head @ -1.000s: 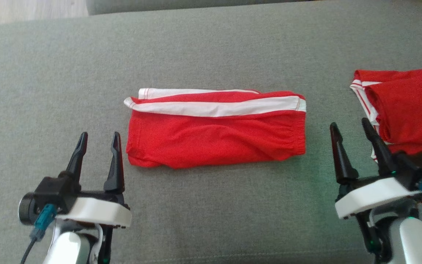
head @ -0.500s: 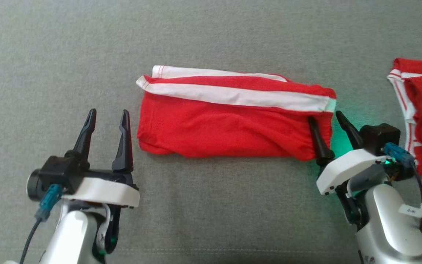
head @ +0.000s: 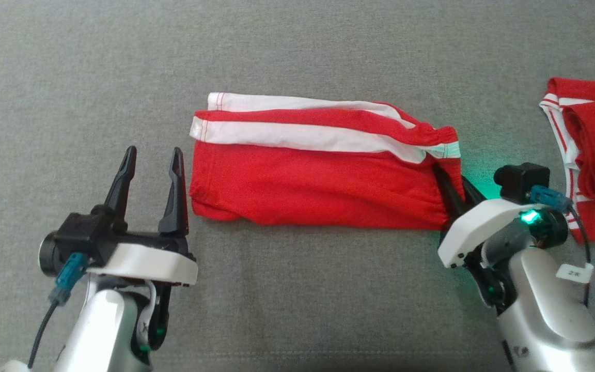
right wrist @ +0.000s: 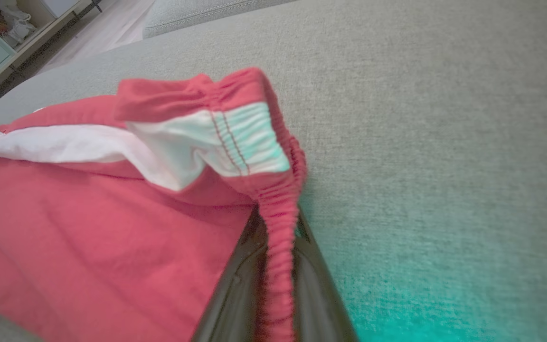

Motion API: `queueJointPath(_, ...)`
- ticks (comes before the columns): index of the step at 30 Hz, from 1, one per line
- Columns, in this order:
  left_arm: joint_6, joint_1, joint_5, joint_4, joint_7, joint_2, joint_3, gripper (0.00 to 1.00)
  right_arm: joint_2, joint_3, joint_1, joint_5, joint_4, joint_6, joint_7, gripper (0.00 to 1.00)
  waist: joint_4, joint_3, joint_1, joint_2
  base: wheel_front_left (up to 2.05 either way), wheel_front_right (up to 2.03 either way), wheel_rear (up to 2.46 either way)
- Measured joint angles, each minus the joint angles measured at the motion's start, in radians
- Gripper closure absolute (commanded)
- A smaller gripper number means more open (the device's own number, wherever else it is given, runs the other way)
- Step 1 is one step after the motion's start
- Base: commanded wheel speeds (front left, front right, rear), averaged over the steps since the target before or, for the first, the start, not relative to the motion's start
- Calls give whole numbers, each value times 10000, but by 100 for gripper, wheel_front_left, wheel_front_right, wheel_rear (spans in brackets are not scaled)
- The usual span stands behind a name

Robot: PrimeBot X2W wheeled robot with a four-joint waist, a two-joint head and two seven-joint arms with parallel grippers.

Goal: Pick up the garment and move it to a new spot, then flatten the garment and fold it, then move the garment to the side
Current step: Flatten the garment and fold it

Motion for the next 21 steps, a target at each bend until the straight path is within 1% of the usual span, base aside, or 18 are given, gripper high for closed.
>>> queueJointPath(3,0,0,2,0,-10,-4,4,0,-272,169,24,255,-82,0,107,100,-82,-33,0,0,0,0,0)
queueJointPath(8,0,0,2,2,-10,-17,8,0,-855,73,134,646,-305,0,454,100,-173,-107,0,0,0,0,0)
queueJointPath(13,-2,1,2,10,-12,-29,12,0,-1206,-36,138,777,-642,0,853,100,-205,-156,0,0,0,0,0)
queueJointPath(16,-4,1,2,15,-12,-54,12,0,-1256,-59,138,953,-938,0,1189,100,-203,-170,0,0,0,0,0)
queueJointPath(19,-8,1,2,17,-12,-79,13,0,-1248,-15,138,1712,-1444,0,1847,100,-208,-186,0,0,0,0,0)
queueJointPath(21,-52,1,2,17,-12,-92,17,0,-1145,-38,135,2688,-1950,0,2550,100,-216,-207,0,0,0,0,0)
